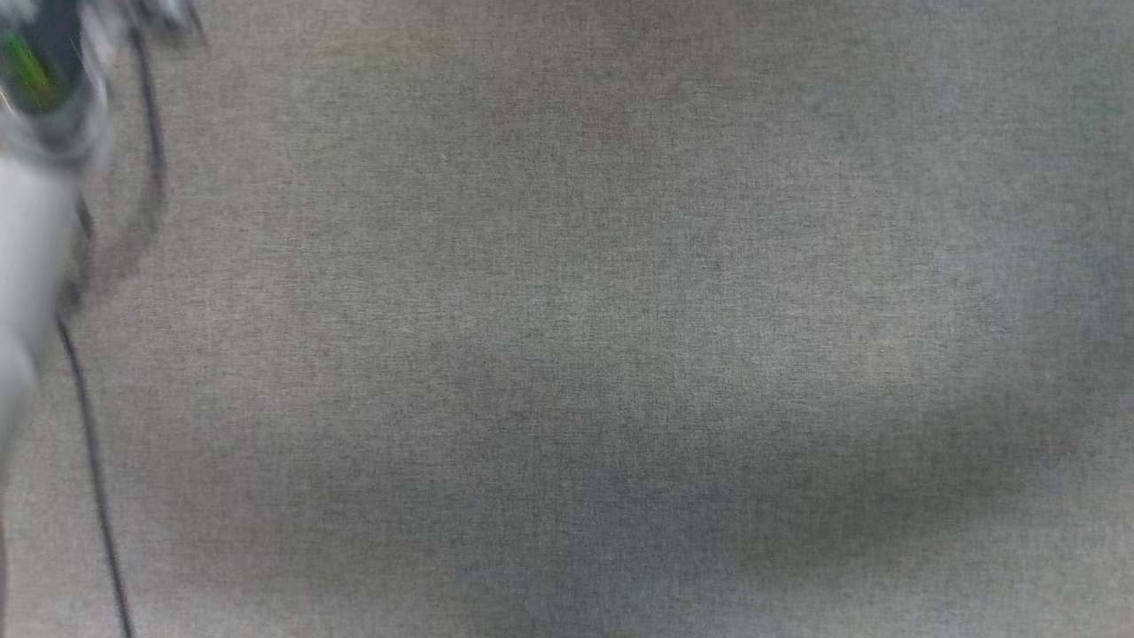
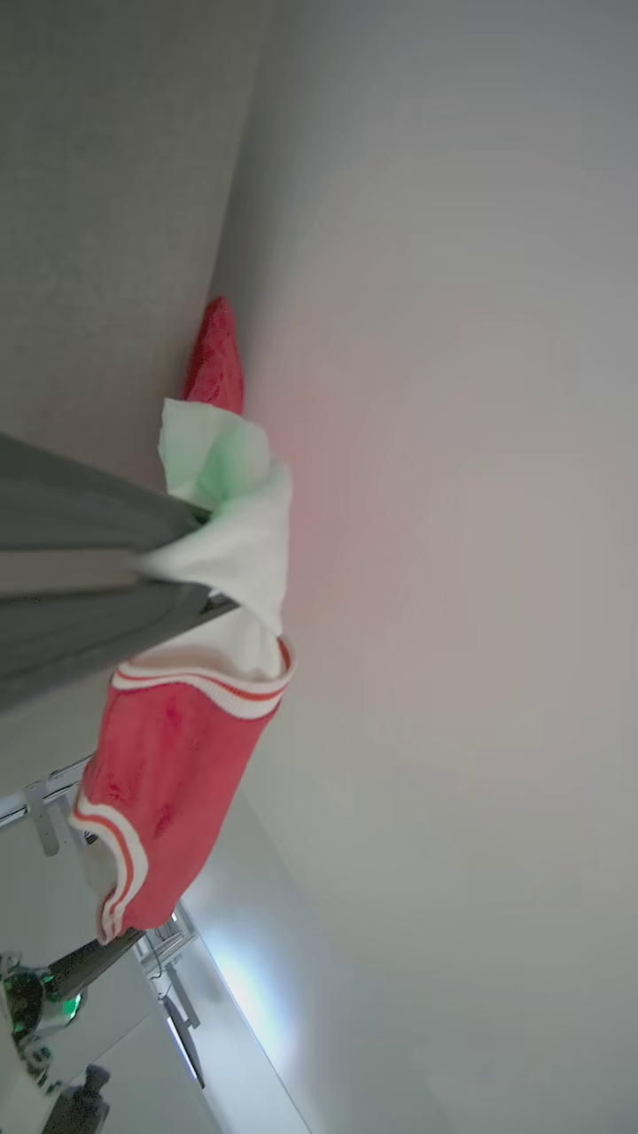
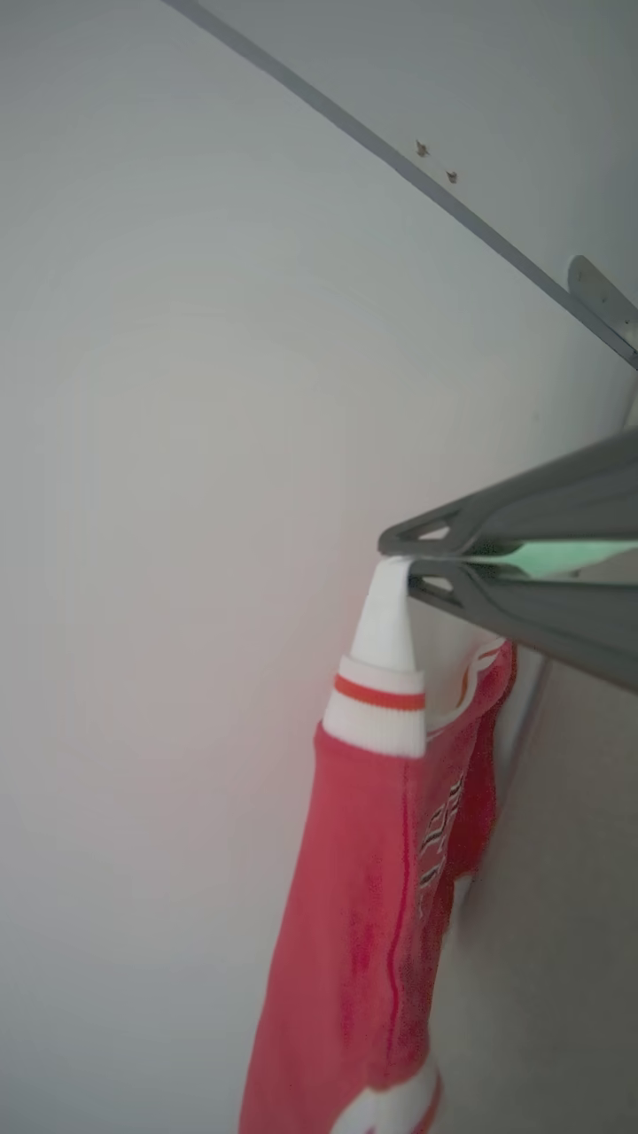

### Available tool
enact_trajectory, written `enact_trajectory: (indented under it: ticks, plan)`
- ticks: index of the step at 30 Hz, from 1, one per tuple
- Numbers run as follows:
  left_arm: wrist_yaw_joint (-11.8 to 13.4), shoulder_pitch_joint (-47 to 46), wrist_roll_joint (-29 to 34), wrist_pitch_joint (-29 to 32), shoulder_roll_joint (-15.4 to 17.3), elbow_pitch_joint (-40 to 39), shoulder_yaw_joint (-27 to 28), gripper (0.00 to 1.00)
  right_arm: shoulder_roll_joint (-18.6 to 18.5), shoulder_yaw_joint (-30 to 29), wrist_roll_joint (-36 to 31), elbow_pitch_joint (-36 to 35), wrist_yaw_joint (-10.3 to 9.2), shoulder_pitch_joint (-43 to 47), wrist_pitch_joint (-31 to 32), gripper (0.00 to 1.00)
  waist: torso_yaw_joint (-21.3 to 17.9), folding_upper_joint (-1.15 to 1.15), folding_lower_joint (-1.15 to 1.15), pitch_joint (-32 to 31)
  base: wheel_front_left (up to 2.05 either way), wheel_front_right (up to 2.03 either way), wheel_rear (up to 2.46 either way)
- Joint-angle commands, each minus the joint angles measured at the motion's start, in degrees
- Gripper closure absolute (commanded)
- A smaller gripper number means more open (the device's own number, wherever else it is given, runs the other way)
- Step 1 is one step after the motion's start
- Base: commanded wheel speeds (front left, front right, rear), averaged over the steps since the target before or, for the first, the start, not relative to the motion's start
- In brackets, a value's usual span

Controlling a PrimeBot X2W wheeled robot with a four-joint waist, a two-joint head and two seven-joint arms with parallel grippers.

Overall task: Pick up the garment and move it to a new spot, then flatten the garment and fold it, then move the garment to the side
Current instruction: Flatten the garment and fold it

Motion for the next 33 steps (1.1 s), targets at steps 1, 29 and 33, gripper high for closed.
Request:
enact_trajectory:
  ticks: [1,29,33]
  plan:
    - [-0.1,7.1,-1.5,-0.8,1.6,-4.2,0.3,1.00,-1.6,-0.4,1.7,-3.4,-0.32,6.8,1.7,1.00,0.2,0.00,0.00,-0.2,0.00,0.00,0.00]
    - [0.0,56.7,6.7,-6.9,23.4,-33.0,-14.4,1.00,-3.3,-19.6,11.3,-50.2,-0.31,80.8,40.2,1.00,1.8,0.00,0.00,-6.8,0.00,0.00,0.00]
    - [0.0,60.3,5.3,-8.2,26.3,-35.9,-14.7,1.00,-2.8,-22.5,12.0,-53.3,-0.31,85.4,42.5,1.00,2.2,0.00,0.00,-6.8,0.00,0.00,0.00]
